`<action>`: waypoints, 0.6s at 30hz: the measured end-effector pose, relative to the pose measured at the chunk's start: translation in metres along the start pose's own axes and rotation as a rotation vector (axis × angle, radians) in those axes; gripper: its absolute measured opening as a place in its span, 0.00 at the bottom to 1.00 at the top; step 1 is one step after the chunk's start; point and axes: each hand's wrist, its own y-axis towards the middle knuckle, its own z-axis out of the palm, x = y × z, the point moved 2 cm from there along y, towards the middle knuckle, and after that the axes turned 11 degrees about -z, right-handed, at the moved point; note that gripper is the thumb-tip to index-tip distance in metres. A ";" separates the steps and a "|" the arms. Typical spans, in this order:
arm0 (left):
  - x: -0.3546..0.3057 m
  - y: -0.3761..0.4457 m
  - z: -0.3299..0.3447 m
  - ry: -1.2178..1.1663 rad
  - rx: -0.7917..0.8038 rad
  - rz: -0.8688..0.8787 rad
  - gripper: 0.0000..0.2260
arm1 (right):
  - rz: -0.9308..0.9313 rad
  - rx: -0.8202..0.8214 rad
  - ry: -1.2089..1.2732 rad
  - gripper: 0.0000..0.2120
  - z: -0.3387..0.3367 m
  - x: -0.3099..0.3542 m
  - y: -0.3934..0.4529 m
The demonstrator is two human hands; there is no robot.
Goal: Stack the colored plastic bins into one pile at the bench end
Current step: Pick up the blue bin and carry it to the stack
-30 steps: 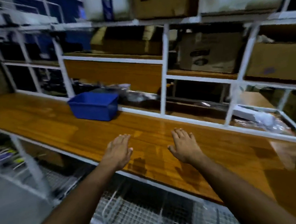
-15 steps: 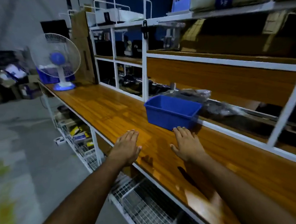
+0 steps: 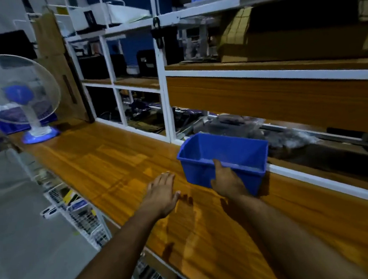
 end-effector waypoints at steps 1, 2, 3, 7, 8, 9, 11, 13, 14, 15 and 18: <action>-0.001 0.018 0.001 -0.005 0.006 0.038 0.30 | 0.035 -0.011 0.012 0.32 0.007 0.000 0.008; -0.003 0.037 0.001 -0.015 0.015 0.079 0.30 | 0.070 -0.016 0.023 0.33 0.012 0.000 0.017; -0.006 0.052 0.002 -0.027 0.022 0.114 0.30 | 0.096 -0.017 0.038 0.34 0.016 -0.001 0.023; -0.016 0.100 0.008 -0.066 0.009 0.314 0.27 | 0.187 -0.101 0.124 0.33 0.032 0.001 0.046; -0.017 0.108 0.010 -0.081 -0.009 0.353 0.26 | 0.217 -0.156 0.150 0.31 0.035 0.002 0.048; -0.019 0.118 0.013 -0.104 -0.032 0.391 0.26 | 0.248 -0.226 0.178 0.27 0.039 0.003 0.051; -0.024 0.136 0.013 -0.132 -0.069 0.468 0.24 | 0.308 -0.367 0.257 0.18 0.049 0.005 0.054; -0.028 0.154 0.014 -0.130 -0.053 0.513 0.21 | 0.382 -0.502 0.318 0.13 0.061 0.009 0.053; -0.033 0.157 0.015 -0.118 -0.049 0.516 0.18 | 0.424 -0.540 0.361 0.12 0.067 0.009 0.050; -0.034 0.156 0.015 -0.094 -0.049 0.512 0.14 | 0.459 -0.559 0.422 0.11 0.074 0.010 0.048; -0.040 0.156 0.016 -0.113 -0.032 0.538 0.10 | 0.672 -0.655 0.709 0.13 0.085 0.014 0.053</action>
